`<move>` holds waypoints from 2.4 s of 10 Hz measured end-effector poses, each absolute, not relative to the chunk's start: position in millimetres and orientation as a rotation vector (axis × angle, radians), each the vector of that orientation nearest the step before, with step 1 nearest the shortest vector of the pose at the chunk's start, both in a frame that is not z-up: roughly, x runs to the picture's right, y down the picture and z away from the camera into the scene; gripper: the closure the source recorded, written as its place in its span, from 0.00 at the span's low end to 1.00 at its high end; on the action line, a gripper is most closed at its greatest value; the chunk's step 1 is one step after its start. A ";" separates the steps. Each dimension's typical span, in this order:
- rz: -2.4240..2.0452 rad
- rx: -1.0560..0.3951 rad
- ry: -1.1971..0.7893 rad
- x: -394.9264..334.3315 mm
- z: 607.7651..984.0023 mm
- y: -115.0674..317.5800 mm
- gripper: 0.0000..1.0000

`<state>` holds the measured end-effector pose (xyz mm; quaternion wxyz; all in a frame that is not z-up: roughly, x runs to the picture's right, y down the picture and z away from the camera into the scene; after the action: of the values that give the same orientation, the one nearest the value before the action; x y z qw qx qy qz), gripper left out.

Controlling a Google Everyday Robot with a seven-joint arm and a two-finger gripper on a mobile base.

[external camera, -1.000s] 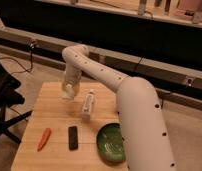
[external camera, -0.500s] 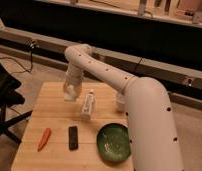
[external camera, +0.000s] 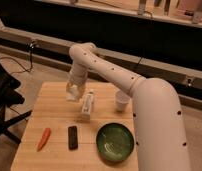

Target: Place the white sponge in the ceramic bowl

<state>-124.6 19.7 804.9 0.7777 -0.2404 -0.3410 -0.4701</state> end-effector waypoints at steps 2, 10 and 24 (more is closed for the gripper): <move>-1.017 -0.531 -0.741 -112.1 799.0 21.0 1.00; -1.014 -0.532 -0.743 -89.3 772.3 30.8 1.00; -0.997 -0.490 -0.730 -40.3 745.2 45.8 1.00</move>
<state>-40.3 45.8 745.2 0.7873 -0.2275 -0.3386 -0.4624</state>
